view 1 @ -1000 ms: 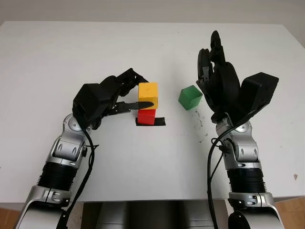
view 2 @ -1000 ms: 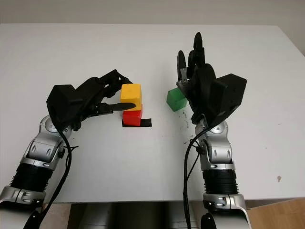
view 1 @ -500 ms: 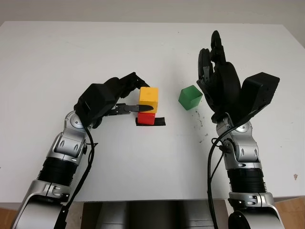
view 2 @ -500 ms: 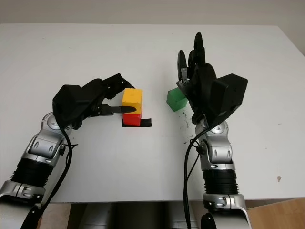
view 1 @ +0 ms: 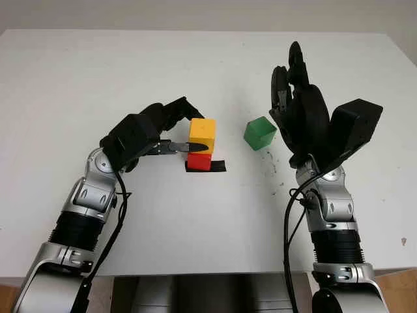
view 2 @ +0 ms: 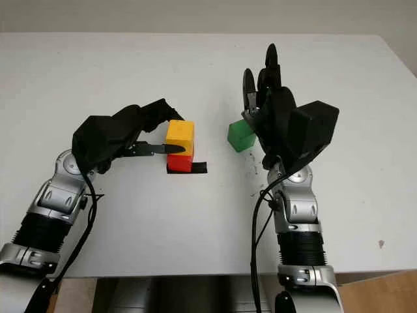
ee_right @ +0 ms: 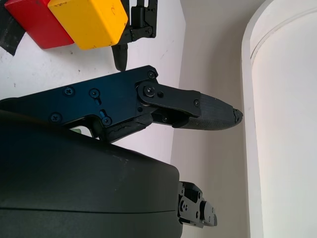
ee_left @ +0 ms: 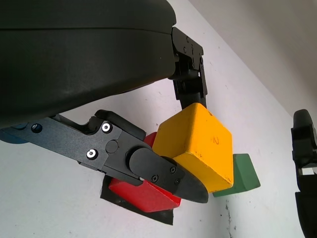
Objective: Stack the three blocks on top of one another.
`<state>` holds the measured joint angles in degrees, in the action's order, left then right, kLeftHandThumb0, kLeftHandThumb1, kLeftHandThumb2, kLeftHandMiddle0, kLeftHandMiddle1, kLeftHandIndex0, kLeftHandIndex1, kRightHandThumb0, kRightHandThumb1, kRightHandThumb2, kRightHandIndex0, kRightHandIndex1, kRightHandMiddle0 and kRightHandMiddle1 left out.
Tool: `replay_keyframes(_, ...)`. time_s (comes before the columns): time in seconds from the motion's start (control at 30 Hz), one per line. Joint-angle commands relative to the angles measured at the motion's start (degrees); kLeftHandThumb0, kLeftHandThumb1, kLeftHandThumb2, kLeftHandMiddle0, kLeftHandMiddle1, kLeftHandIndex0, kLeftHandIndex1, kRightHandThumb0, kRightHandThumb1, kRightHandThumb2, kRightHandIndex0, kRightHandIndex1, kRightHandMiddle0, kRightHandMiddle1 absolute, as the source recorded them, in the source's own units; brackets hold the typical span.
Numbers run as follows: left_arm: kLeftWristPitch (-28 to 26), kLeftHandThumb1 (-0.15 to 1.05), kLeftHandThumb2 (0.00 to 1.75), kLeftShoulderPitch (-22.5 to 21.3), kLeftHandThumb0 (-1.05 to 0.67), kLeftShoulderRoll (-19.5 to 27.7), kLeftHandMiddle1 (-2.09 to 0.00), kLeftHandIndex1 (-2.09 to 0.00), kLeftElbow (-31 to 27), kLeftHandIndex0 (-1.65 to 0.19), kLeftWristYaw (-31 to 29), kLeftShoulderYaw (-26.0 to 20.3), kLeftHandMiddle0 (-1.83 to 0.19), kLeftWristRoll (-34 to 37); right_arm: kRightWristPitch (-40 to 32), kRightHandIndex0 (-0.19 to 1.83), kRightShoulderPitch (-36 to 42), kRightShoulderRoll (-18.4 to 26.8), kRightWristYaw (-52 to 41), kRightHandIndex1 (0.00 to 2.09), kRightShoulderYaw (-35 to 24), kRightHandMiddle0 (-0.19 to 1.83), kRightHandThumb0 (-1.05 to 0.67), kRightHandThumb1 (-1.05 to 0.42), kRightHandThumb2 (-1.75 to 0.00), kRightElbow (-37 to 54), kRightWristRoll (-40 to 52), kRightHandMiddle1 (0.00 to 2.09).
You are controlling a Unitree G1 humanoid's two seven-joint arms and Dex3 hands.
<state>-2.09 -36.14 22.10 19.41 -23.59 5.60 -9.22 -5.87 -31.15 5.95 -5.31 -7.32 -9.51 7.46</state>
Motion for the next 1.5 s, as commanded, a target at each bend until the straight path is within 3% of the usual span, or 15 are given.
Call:
replay_keyframes(0.0, -0.37, 1.01, 0.05, -0.26, -0.52, 0.79, -0.05, -1.46, -0.39, -0.34, -0.6, 0.61, -0.1, -0.49, 0.39, -0.19, 0.42, 0.19, -0.05, 0.0, -0.04, -0.19, -0.64, -1.05, -0.6, 0.44, 0.15, 0.0)
replay_keyframes(0.1, -1.21, 1.01, 0.06, -0.11, -0.54, 1.16, -0.05, -1.47, -1.26, -0.33, -1.37, 1.08, -0.09, -0.99, 0.36, -0.19, 0.36, 0.32, -0.22, 0.0, -0.15, -0.19, -0.64, -1.05, -0.6, 0.22, 0.26, 0.0)
replay_keyframes(0.27, -4.19, 1.0, 0.05, 0.65, -0.7, 1.59, -0.04, -0.92, -3.85, -0.21, -3.05, 1.84, 0.02, -1.41, 0.55, -0.19, 0.17, 0.43, -0.41, 0.0, -0.23, -0.19, -0.64, -1.05, -0.59, -0.2, 0.29, 0.0)
replay_keyframes(0.47, -5.52, 1.0, 0.05, 0.56, -0.72, 2.24, -0.04, -0.7, -4.55, -0.1, -4.59, 2.35, 0.1, -1.65, 0.45, -0.19, 0.03, 0.59, -0.79, 0.0, -0.29, -0.19, -0.64, -1.05, -0.59, -0.34, 0.38, 0.0)
replay_keyframes(0.7, -5.92, 0.99, 0.05, 0.73, -0.78, 2.77, -0.05, -0.28, -5.07, -0.14, -5.04, 2.91, 0.13, -2.35, 0.63, -0.19, -0.05, 0.94, -1.15, 0.0, -0.34, -0.19, -0.64, -1.05, -0.6, -0.5, 0.08, 0.0)
replay_keyframes(0.83, -3.25, 0.98, 0.05, 0.91, -0.85, 2.57, -0.03, -0.07, -3.8, 0.04, -5.56, 2.37, 0.17, -1.02, 0.79, -0.19, -0.07, 0.97, -1.37, 0.0, -0.41, -0.19, -0.64, -1.05, -0.59, -0.49, 0.2, 0.0)
replay_keyframes(0.9, -1.35, 0.98, 0.05, 1.07, -0.87, 2.44, -0.01, -0.02, -3.35, 0.15, -5.97, 1.63, 0.19, 0.48, 0.71, -0.19, -0.08, 1.12, -1.34, 0.0, -0.36, -0.19, -0.64, -1.05, -0.6, -0.48, -0.03, 0.0)
replay_keyframes(1.1, 1.96, 1.0, 0.07, 1.22, -0.91, 0.73, 0.0, 0.0, -2.67, 0.19, -5.09, -2.6, 0.19, 7.04, 0.7, -0.19, -0.27, 1.76, -1.99, 0.0, -0.48, -0.19, -0.64, -1.05, -0.61, -0.56, 0.12, 0.0)
replay_keyframes(1.23, 3.36, 1.04, 0.46, 2.29, -0.91, 0.87, 0.0, 0.0, -6.43, 0.19, -2.44, -5.92, 0.19, 9.34, 0.7, -0.19, -0.73, 2.73, -2.81, 0.0, -0.62, -0.19, -0.66, -1.05, -0.59, -0.88, 0.12, 0.0)
replay_keyframes(1.33, -1.81, 1.05, 0.55, 3.41, -0.88, 0.09, -0.01, -0.02, -11.72, 0.19, 0.63, -10.66, 0.19, 13.82, -0.45, -0.19, -1.82, 4.7, -4.26, 0.0, -0.59, -0.19, -0.68, -1.05, -0.52, -1.08, 0.02, 0.0)
replay_keyframes(1.47, -4.61, 1.05, 0.52, 5.27, -0.87, -0.44, -0.04, -0.06, -15.82, 0.15, 5.59, -15.37, 0.17, 16.69, -0.65, -0.19, -3.75, 7.17, -5.04, 0.0, -0.78, -0.18, -0.76, -1.05, -0.35, -2.48, -0.57, 0.01)
